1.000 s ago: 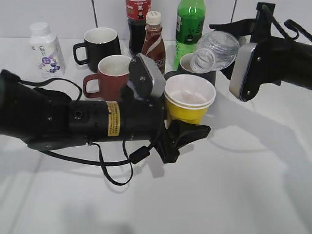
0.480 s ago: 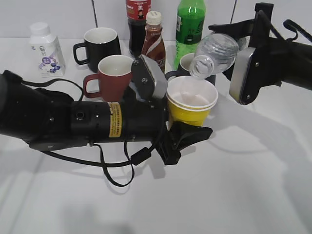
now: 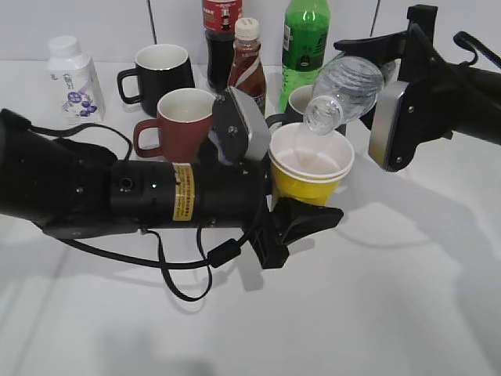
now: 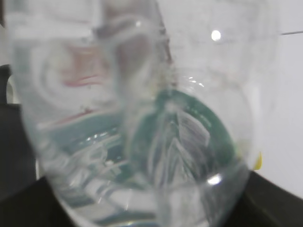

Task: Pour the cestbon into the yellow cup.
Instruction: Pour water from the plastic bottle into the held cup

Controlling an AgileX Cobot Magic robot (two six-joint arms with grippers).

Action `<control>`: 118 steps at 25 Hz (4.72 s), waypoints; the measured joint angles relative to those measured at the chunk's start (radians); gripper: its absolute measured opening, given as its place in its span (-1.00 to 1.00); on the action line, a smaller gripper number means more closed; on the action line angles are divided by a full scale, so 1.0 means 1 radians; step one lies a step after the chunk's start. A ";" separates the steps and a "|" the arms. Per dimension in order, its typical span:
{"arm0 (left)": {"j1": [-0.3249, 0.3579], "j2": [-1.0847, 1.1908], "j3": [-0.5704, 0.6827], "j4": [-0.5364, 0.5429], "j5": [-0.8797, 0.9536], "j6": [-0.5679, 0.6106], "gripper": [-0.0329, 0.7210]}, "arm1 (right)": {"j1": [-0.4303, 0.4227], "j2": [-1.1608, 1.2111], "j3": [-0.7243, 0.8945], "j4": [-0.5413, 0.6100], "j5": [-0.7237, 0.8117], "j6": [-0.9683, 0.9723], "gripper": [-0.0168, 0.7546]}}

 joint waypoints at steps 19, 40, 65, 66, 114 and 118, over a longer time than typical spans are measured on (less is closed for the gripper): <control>0.000 -0.005 0.000 0.077 0.000 -0.049 0.24 | 0.000 0.000 0.000 0.000 0.001 -0.093 0.21; 0.000 -0.005 0.000 0.100 0.007 -0.075 0.24 | 0.000 0.000 -0.001 0.000 0.001 -0.143 0.21; 0.000 -0.005 0.000 0.100 0.018 -0.075 0.24 | 0.000 0.000 -0.001 0.007 -0.001 -0.182 0.21; 0.000 -0.005 0.000 0.100 0.019 -0.075 0.24 | 0.000 0.000 -0.001 0.007 -0.001 -0.184 0.21; 0.074 -0.021 0.002 0.049 -0.033 -0.075 0.24 | 0.000 -0.002 -0.001 -0.011 -0.060 0.701 0.21; 0.109 -0.065 0.024 0.021 -0.038 -0.075 0.24 | 0.000 -0.002 -0.014 0.044 -0.090 0.846 0.21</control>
